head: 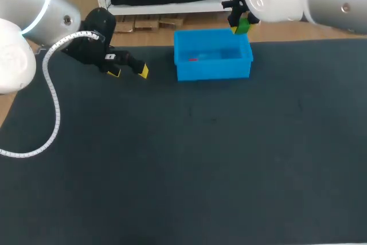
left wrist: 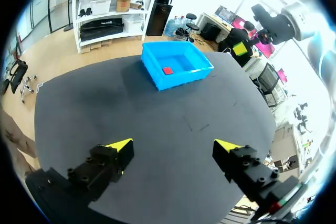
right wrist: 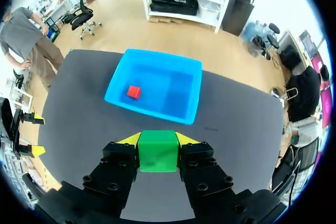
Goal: Use the left arm to pick the red cube and place it into the blue plastic box first, then use the right arm to grasp the green cube and put it into the same blue plastic box after the first action is fully finished.
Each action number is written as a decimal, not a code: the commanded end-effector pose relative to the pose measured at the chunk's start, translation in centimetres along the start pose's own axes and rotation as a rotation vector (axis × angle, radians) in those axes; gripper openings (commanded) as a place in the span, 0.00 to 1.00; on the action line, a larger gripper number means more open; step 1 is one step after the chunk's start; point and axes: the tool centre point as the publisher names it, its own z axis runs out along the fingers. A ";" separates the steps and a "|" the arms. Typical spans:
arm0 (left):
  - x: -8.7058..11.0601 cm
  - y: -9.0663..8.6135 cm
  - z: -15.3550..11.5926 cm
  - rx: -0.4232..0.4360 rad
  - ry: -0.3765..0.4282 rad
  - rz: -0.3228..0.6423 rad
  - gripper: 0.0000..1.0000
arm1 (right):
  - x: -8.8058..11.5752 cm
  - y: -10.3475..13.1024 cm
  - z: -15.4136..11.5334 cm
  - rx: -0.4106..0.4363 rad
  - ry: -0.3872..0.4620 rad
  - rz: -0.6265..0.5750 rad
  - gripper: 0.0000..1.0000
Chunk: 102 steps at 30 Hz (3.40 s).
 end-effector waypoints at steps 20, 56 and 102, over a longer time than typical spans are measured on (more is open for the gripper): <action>0.0 0.0 0.0 0.001 -0.001 0.000 1.00 | -5.3 -0.9 1.5 -0.021 -0.034 -0.006 0.00; 0.0 0.0 0.0 0.001 -0.001 0.000 1.00 | -8.3 0.1 5.3 -0.033 -0.113 -0.073 0.00; 0.0 0.0 0.0 0.001 -0.001 0.000 1.00 | -7.7 -1.1 11.9 -0.100 -0.175 -0.083 0.00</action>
